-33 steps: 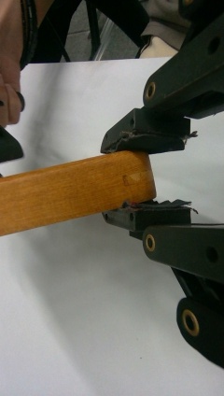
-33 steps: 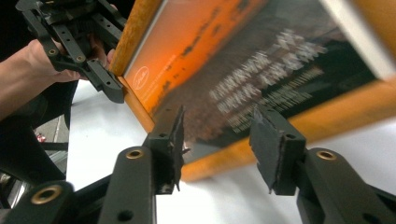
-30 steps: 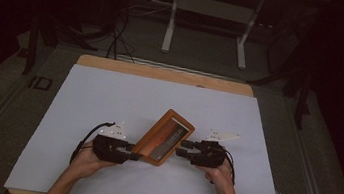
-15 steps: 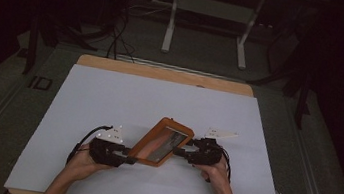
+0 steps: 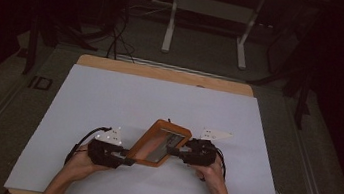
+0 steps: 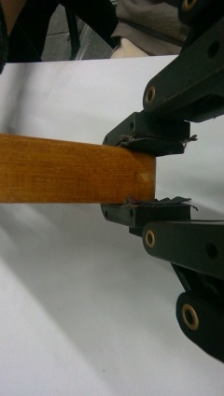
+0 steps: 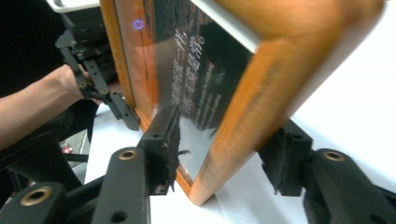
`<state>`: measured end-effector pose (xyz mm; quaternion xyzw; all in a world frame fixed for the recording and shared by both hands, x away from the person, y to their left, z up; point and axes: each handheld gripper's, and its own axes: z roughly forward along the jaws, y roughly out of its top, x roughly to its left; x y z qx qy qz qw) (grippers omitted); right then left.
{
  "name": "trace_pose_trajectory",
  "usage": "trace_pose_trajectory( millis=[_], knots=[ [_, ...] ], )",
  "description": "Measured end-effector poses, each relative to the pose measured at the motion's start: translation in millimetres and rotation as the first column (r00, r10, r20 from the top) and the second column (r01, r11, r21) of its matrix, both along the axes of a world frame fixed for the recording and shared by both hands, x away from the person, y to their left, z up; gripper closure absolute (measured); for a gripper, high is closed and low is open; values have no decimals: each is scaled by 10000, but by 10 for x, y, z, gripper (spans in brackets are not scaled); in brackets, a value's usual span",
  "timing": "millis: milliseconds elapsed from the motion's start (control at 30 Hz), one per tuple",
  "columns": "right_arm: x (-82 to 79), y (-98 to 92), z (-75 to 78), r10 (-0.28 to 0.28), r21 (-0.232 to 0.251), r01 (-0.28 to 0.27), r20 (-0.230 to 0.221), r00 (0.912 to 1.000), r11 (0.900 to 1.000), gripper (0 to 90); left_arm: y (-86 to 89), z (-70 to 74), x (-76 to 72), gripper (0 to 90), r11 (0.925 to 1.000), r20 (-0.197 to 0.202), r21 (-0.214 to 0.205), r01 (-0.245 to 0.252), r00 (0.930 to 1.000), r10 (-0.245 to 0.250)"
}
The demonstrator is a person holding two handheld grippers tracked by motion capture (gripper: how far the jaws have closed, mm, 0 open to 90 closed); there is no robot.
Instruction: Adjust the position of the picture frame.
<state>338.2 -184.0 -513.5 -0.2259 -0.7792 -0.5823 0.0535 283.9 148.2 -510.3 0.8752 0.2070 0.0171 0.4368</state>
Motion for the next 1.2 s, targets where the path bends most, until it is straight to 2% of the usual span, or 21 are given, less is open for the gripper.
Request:
trace_pose_trajectory(
  millis=[233,333,533,700,733,767,800,833,933,1067,1100,1133,1200],
  knots=[
    [-34,17,23,260,-8,-259,416,9988,9997,592,13,-53,9,637,9983,124,425,-402,9991,397],
    [-65,39,52,481,-123,-473,780,9958,9988,624,8,-81,12,614,9961,199,696,-545,9984,532],
    [-101,68,69,856,-161,-843,1094,9903,9963,681,16,-114,52,558,9931,25,779,-879,9961,880],
    [-115,91,76,899,-186,-883,1194,9888,9959,685,76,-91,79,520,9932,-152,295,-1122,9935,1127],
    [-130,114,91,946,-299,-914,1354,9863,9954,686,100,-75,85,480,9923,-160,59,-1237,9922,1238],
    [-140,127,100,950,-362,-908,1392,9857,9952,686,159,-33,93,477,9890,-144,-403,-1425,9898,1420],
    [-147,137,108,991,-427,-939,1455,9844,9947,686,181,-14,90,470,9856,-125,-676,-1553,9879,1548],
    [-147,137,108,991,-427,-939,1455,9844,9947,686,181,-14,90,471,9856,-125,-676,-1553,9879,1548],
    [-161,167,121,989,-486,-924,1552,9829,9945,686,221,62,67,498,9771,198,-1424,-1581,9865,1625],
    [-163,186,126,908,-482,-844,1523,9841,9953,686,181,140,34,588,9698,712,-1848,-1590,9821,1745],
    [-163,189,126,875,-469,-814,1501,9848,9956,686,168,153,31,612,9691,778,-1824,-1658,9802,1824],
    [-163,191,128,818,-452,-759,1453,9860,9961,686,157,159,30,615,9694,830,-1771,-1701,9788,1870],
    [-153,174,131,679,-403,-630,1352,9885,9972,685,146,156,32,634,9722,757,-1732,-1576,9821,1727]
  ],
)
